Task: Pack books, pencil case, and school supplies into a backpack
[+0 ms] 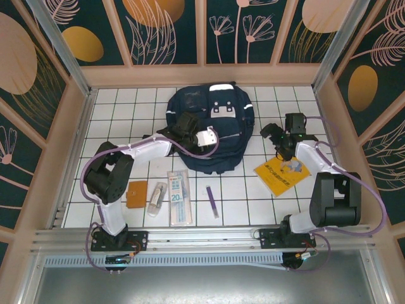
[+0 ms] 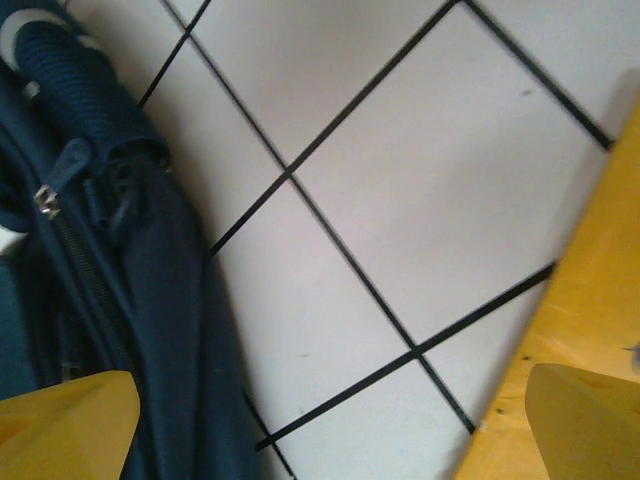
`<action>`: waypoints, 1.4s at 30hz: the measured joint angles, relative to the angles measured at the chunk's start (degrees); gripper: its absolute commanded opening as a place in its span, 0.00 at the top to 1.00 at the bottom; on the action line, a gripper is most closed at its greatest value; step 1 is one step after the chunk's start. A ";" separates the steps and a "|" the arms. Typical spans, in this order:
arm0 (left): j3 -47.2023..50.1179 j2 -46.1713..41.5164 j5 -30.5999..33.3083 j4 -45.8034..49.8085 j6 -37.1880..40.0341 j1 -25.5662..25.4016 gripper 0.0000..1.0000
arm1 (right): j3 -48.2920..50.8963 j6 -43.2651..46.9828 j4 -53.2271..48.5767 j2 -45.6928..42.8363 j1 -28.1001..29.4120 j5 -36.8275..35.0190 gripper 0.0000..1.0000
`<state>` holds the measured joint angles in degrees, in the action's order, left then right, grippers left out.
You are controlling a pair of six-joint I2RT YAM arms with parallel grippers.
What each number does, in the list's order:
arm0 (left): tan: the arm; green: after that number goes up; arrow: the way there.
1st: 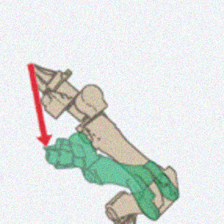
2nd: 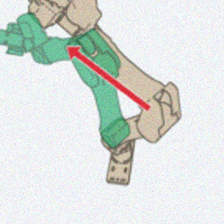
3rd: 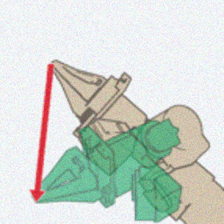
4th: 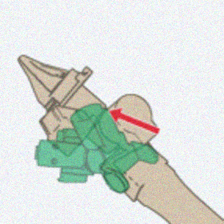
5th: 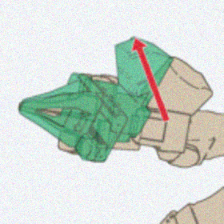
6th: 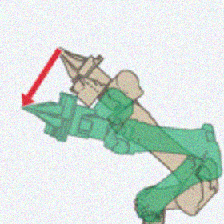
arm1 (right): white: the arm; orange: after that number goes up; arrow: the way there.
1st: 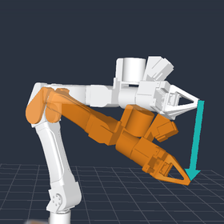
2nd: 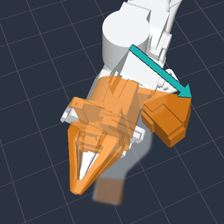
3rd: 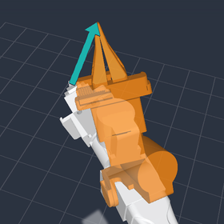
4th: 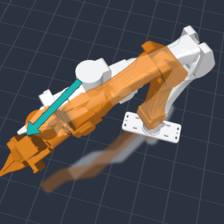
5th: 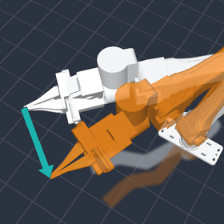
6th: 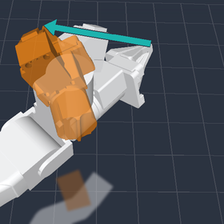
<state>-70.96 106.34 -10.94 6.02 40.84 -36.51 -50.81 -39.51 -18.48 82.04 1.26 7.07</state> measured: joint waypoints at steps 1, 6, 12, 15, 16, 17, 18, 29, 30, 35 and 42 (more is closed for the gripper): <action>-1.62 -0.09 0.57 0.31 -1.42 0.09 1.00 | 0.00 -0.61 -0.81 -0.46 -0.13 -1.33 0.01; -9.09 -1.03 1.90 0.11 -8.26 1.14 1.00 | 0.35 -3.43 -4.46 -2.64 -1.73 -6.93 0.01; -11.23 -4.63 2.69 -2.40 -13.55 3.89 1.00 | 6.01 -3.17 -4.37 -3.93 -3.96 -8.59 0.22; -11.23 -5.05 3.98 -3.04 -13.70 4.28 1.00 | 9.22 -1.01 -2.40 -3.02 -3.93 -5.57 0.40; -11.23 -5.05 4.26 -3.04 -13.68 4.28 1.00 | 10.34 -0.35 -1.14 -2.51 -3.87 -4.15 0.47; -11.23 -5.05 4.57 -2.99 -13.62 4.28 1.00 | 11.28 0.33 0.02 -1.97 -3.74 -2.86 0.50; -11.23 -5.05 4.66 -3.04 -13.44 4.28 1.00 | 11.82 0.81 0.90 -1.42 -3.52 -2.05 0.52; -10.75 -1.77 4.90 -4.50 -3.78 4.28 0.84 | 9.55 10.38 15.37 6.69 4.83 11.76 0.52; -10.71 -1.36 4.81 -4.46 -3.04 4.28 0.74 | 9.25 10.97 15.63 6.69 5.14 12.15 0.48; -10.69 -1.31 1.44 -4.13 -2.69 4.31 0.46 | 7.80 10.29 11.74 3.02 3.02 6.34 0.35; -16.00 -0.39 -4.92 -2.75 -13.03 -2.73 0.41 | 8.74 5.90 4.09 -4.44 -6.82 2.10 0.36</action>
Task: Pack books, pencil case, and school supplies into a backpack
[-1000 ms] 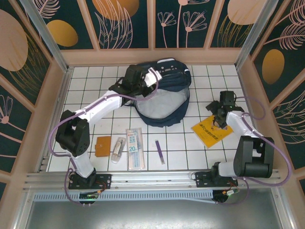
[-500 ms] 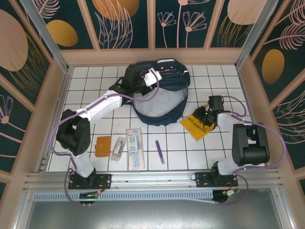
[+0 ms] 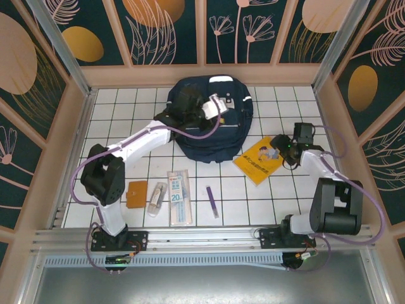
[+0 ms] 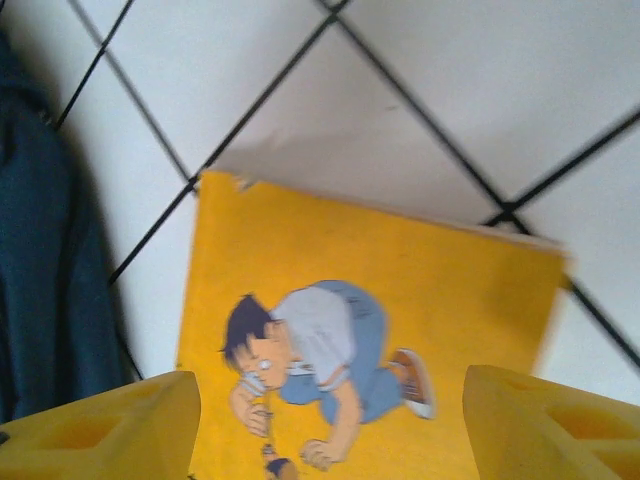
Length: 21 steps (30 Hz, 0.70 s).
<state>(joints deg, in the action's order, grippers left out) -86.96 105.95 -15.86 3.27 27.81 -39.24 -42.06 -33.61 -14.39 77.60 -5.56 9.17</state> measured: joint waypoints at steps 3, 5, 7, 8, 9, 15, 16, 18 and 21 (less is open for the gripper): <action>-3.52 3.08 -3.19 -1.77 -8.59 -5.03 0.40 | 2.97 0.24 -0.04 -1.38 -3.10 2.54 0.44; -7.48 7.32 -4.57 -1.11 -13.51 -7.74 0.43 | 4.44 0.83 -0.07 -1.14 -4.13 3.89 0.46; -13.86 13.75 -4.76 1.20 -18.01 -9.44 0.46 | 4.98 1.73 -0.04 -0.07 -4.26 4.48 0.51; -16.72 16.83 -4.66 2.47 -20.13 -9.81 0.46 | 4.98 2.12 0.04 0.72 -4.26 4.59 0.55; -19.78 20.09 -4.28 4.28 -22.27 -9.97 0.46 | 5.01 2.60 0.33 1.60 -4.26 4.70 0.60; -32.13 33.75 -0.07 15.21 -31.69 -9.33 0.44 | 4.92 4.33 2.19 6.27 -4.72 5.70 0.76; -34.27 35.60 0.26 17.09 -33.03 -9.14 0.44 | 4.79 4.68 2.49 6.43 -4.85 5.79 0.80; -37.20 38.03 0.31 19.54 -35.26 -9.03 0.43 | 4.61 5.20 3.30 6.58 -5.01 5.95 0.82; -41.03 40.19 0.46 22.29 -38.29 -9.05 0.43 | 4.59 6.32 4.09 6.80 -5.18 5.95 0.86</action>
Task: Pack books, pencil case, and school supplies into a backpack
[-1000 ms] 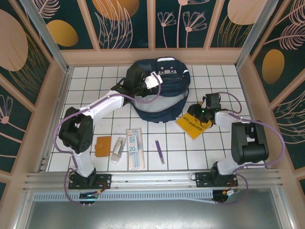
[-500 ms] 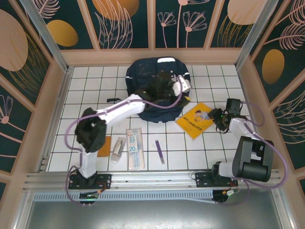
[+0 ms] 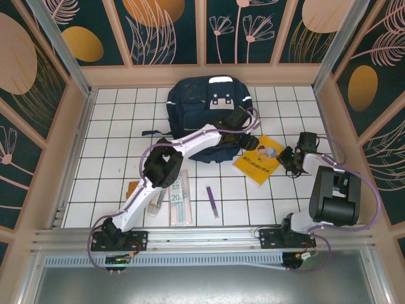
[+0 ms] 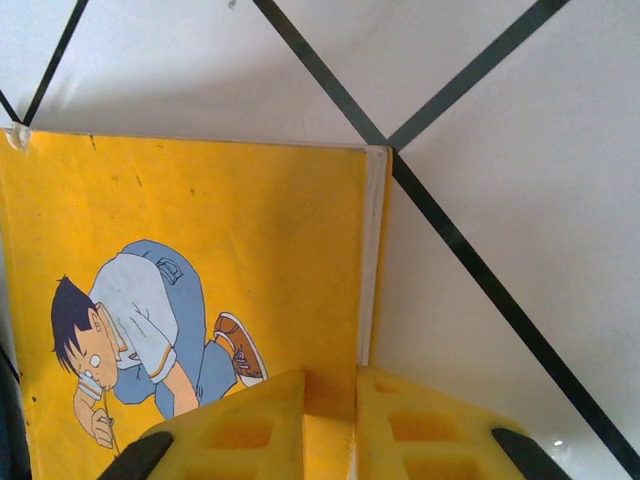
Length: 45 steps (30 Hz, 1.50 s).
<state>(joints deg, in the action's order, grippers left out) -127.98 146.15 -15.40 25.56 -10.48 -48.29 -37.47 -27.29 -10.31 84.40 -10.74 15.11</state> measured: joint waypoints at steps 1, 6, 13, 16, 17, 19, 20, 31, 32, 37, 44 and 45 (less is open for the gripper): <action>-1.55 0.70 -0.02 1.16 -1.07 0.00 0.43 | 0.00 0.24 0.24 0.04 -0.04 0.00 0.87; -6.95 3.67 -1.01 5.33 -5.29 0.07 0.46 | -0.02 1.46 0.79 0.17 -0.11 0.00 0.87; -6.47 3.50 -0.87 8.41 -6.36 -0.70 0.45 | -0.02 1.77 0.90 0.20 -0.15 0.00 0.88; -6.23 3.26 -0.22 10.38 -7.34 -1.36 0.47 | -0.02 1.90 0.87 0.20 -0.20 0.00 0.89; -6.16 3.26 -0.22 11.13 -7.93 -1.55 0.49 | -0.02 1.92 0.90 0.20 -0.20 -0.02 0.89; -5.42 3.26 -0.15 12.37 -8.83 -1.88 0.49 | -0.02 1.92 0.90 0.20 -0.22 -0.04 0.89; -4.79 3.15 -0.15 12.72 -9.25 -1.99 0.49 | -0.02 1.92 0.90 0.17 -0.22 -0.04 0.89; -3.65 2.62 -7.43 14.12 -11.06 -0.66 0.50 | 1.31 3.48 2.62 -0.81 -1.79 3.58 1.00; -3.54 2.62 -8.20 14.14 -11.28 -0.46 0.50 | 1.55 3.67 2.91 -0.85 -1.86 4.07 1.00; -3.17 2.62 -10.58 14.19 -12.20 0.31 0.59 | 2.29 4.48 3.91 -0.90 -1.99 4.81 1.00; -1.18 2.12 -16.09 13.03 -13.09 1.51 0.61 | 5.27 4.22 8.00 -1.77 -2.10 4.76 1.00; -0.17 1.62 -17.16 12.37 -13.33 1.64 0.61 | 5.60 4.24 8.66 -1.73 -2.32 5.16 1.00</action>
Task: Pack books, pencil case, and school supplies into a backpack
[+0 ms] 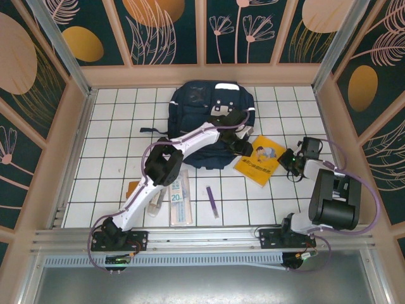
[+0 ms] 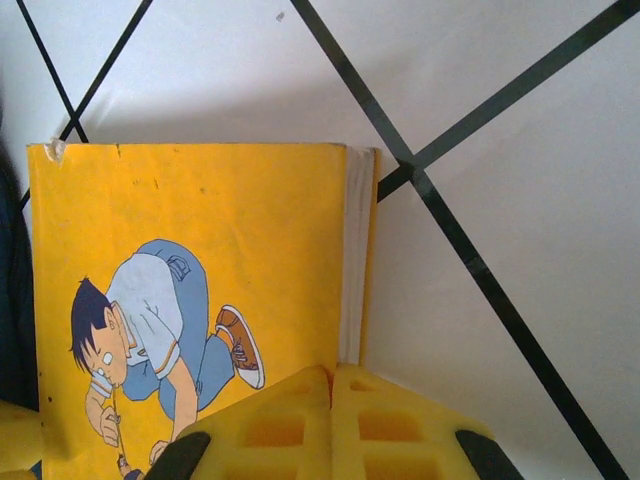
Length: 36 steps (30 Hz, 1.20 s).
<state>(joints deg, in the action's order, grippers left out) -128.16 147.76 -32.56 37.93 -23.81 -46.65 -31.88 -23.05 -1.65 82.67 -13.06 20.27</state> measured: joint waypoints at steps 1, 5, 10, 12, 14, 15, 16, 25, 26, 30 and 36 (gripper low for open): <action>0.98 -0.44 -0.79 -0.50 -0.17 0.11 0.61 | 0.22 0.02 0.61 0.15 -0.22 0.52 1.00; 3.78 -1.73 -3.96 -1.07 -1.46 0.17 0.61 | 0.44 0.04 3.52 1.68 -1.01 3.06 1.00; 4.11 -1.81 -5.66 -1.05 -3.87 0.37 0.64 | 0.52 0.17 6.14 3.06 -1.86 5.49 1.00; 4.28 -1.81 -6.56 -1.14 -4.94 0.50 0.65 | 0.81 0.24 7.08 3.26 -2.21 6.40 1.00; 4.42 -1.81 -7.02 -1.33 -5.62 0.61 0.65 | 1.01 0.26 7.52 3.26 -2.36 6.84 1.00; 4.42 -1.81 -7.04 -1.36 -5.97 0.63 0.65 | 1.09 0.24 7.65 3.26 -2.38 6.88 1.00; 4.42 -1.81 -7.02 -1.38 -6.29 0.63 0.64 | 1.14 0.26 7.72 3.26 -2.38 6.88 1.00; -4.33 1.36 1.90 6.23 -6.93 -1.07 0.57 | -1.55 1.66 -2.14 1.16 0.59 5.03 0.47; -4.46 1.36 2.91 6.40 -6.91 -1.33 0.56 | -1.88 1.62 -4.68 0.33 0.98 4.20 0.46; -4.50 1.36 5.18 6.36 -6.88 -1.81 0.54 | -2.82 0.81 -13.94 -2.51 2.23 2.64 0.47; -4.39 1.33 6.03 6.23 -6.88 -2.01 0.51 | -3.45 -1.97 -21.94 -3.30 4.72 0.31 0.60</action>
<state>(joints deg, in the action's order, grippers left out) -132.55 149.10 -26.52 44.16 -30.70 -48.66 -35.33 -25.02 -23.59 79.37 -8.34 20.58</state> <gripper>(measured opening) 0.480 0.453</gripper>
